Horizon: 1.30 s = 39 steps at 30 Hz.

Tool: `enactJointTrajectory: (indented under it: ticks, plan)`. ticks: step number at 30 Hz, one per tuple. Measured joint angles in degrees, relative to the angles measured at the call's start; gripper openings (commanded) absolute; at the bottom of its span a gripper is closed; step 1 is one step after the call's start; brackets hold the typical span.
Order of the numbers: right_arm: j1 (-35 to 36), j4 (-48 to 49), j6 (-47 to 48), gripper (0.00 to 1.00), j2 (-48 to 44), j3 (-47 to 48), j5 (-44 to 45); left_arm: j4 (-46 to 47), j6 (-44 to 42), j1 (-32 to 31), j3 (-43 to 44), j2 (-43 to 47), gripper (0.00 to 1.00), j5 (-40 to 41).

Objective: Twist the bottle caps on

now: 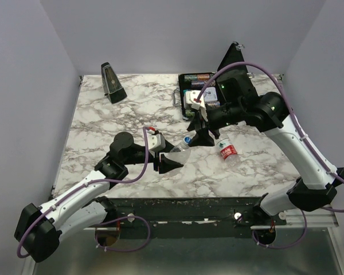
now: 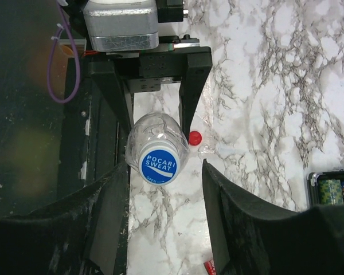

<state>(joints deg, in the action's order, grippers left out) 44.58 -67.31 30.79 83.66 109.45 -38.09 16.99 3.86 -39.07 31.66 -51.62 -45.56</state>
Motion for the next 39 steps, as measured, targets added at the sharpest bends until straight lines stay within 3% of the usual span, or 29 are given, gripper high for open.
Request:
enactJointTrajectory:
  ticks: [15,21,26,30,39]
  plan:
    - [0.37,-0.04,1.2,0.52,1.05,0.09,-1.86,-0.46,0.0,0.0,0.61,-0.26,0.18,-0.11]
    - [0.39,-0.07,1.22,0.4,1.22,0.09,-1.86,-0.46,0.0,0.0,0.83,-0.26,0.18,-0.11]
    - [0.48,-0.07,0.59,0.23,1.49,0.28,-1.51,-0.9,0.07,0.0,0.85,-0.24,0.15,0.7]
    - [1.05,-0.11,-1.77,0.16,2.32,1.77,0.22,-1.79,-0.17,0.0,0.79,0.44,0.15,5.16]
    - [2.03,2.73,-10.05,0.16,3.34,2.69,7.85,-2.14,-2.4,-1.79,0.79,0.94,0.15,18.82]
